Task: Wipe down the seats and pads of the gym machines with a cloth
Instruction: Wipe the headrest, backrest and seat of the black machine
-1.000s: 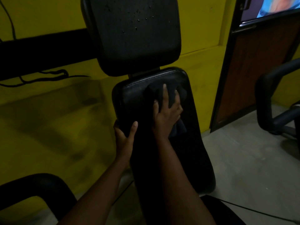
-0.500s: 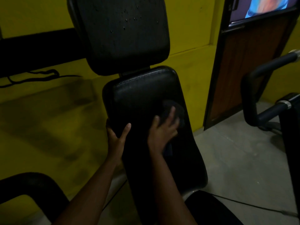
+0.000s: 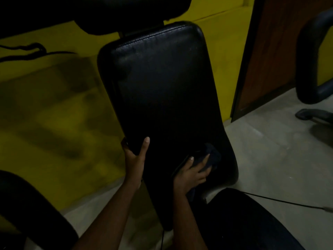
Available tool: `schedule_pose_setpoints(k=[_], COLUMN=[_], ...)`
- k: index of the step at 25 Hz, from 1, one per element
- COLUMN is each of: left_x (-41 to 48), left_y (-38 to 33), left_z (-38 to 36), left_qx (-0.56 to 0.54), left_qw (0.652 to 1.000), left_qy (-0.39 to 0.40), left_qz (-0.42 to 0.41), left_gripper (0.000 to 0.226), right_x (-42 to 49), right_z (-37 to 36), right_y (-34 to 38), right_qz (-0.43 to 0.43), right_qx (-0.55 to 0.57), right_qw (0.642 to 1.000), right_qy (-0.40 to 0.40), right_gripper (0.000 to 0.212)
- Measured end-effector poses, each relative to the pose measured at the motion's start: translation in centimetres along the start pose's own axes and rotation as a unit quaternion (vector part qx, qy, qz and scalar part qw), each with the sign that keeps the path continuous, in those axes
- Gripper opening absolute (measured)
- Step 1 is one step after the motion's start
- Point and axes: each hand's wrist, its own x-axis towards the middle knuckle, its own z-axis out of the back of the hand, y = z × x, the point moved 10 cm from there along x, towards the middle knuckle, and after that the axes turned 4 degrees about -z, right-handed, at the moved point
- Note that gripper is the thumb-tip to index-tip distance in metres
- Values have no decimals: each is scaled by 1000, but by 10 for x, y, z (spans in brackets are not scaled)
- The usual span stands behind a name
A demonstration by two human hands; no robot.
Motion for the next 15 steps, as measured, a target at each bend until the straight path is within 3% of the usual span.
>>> schedule_pose_setpoints(k=[2,5,7,11,15], left_x=[-2,1,1,0,-1], left_y=[-4,2,8,14,12], left_z=[-1,-1,0,-4,-3], left_qx=[-5,2,7,-37,-29], left_qw=[1000,1000,1000,997,998], left_qy=[-4,-11,1,52,27], left_qz=[-7,4,8,53,38], left_gripper=[60,63,70,111,74], right_x=[-19,-55,-34,53,72], right_z=[-4,-17,-16,-2,8], right_y=[44,152,176,100,8], right_qz=[17,270,345,186,18], right_qx=[31,21,29,32,-8], right_qw=[999,958,935,982,1000], right_qy=[22,93,79,18,-9], right_gripper=[55,53,51,54,53])
